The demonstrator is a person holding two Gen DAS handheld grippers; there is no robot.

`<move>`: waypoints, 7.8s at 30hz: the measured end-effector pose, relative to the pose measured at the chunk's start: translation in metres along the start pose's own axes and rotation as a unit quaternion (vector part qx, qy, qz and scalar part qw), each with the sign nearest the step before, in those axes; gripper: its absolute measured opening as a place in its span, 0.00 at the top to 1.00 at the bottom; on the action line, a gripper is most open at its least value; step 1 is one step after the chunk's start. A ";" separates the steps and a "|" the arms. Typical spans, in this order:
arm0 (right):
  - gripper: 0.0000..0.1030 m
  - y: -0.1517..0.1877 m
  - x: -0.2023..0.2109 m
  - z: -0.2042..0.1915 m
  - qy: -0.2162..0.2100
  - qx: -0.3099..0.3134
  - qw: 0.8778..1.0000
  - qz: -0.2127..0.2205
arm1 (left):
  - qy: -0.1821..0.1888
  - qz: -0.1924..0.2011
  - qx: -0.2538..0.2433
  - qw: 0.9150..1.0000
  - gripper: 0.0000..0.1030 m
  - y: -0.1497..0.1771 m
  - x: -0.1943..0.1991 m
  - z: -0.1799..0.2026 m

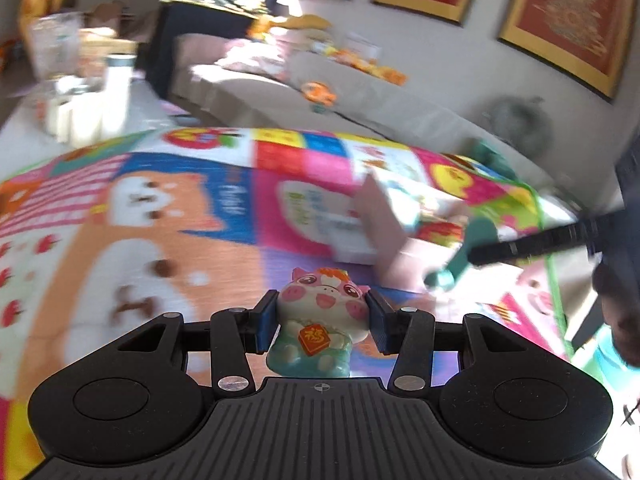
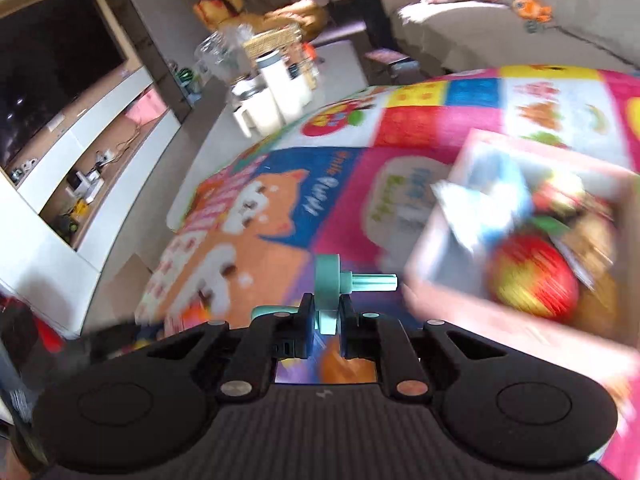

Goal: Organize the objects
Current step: 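Put the pink pig figurine in the box with left gripper while right gripper puts the teal piece in, then grasp the white battery holder with the left gripper, then drop the battery holder into the box with left gripper while right gripper grasps the white lace cloth, then lower the lace cloth into the box with the right gripper and open it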

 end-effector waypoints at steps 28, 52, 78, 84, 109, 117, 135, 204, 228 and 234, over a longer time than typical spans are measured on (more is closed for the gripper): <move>0.89 0.032 0.077 0.113 0.065 -0.080 0.982 0.157 | 0.016 0.107 -0.128 0.986 0.49 -0.069 -0.127 0.154; 0.51 -0.078 0.084 0.118 0.093 -0.057 0.958 0.267 | -0.039 0.022 0.012 0.999 0.52 -0.037 -0.079 0.026; 0.00 0.077 0.000 0.083 0.126 0.007 0.987 0.102 | -0.168 -0.064 -0.064 0.982 0.54 -0.041 -0.169 0.041; 0.00 0.083 -0.009 0.080 0.118 0.004 0.989 0.086 | -0.155 -0.080 -0.080 0.981 0.54 -0.018 -0.120 0.011; 0.00 0.093 -0.022 0.083 0.121 -0.017 0.988 0.095 | -0.127 -0.074 -0.085 0.985 0.50 -0.007 -0.101 0.034; 0.00 0.096 -0.030 0.075 0.149 0.018 0.987 0.063 | -0.186 -0.050 -0.165 0.967 0.41 0.004 -0.116 0.052; 0.00 0.096 -0.030 0.073 0.158 0.037 0.986 0.050 | -0.100 -0.064 0.054 0.992 0.78 0.001 -0.093 -0.013; 0.74 -0.102 -0.033 0.219 0.209 -0.175 0.962 0.012 | 0.094 0.015 0.085 0.992 0.77 0.011 -0.110 0.037; 0.53 -0.139 -0.060 0.133 0.212 0.005 0.976 0.048 | 0.106 0.008 0.111 0.988 0.77 0.012 -0.114 0.030; 0.54 -0.131 0.002 0.132 0.089 -0.108 0.987 0.082 | 0.105 0.019 0.115 0.988 0.77 0.007 -0.110 0.029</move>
Point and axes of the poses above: each gripper's, at about its wrist camera, not at the fingertips, and x roughly against the way its jaws point, z to its right, y to its underside, the point moved 5 cm from there along -x, roughly the way its jaws point, and after that the axes turned 12 degrees about -y, right-handed, at the moved point
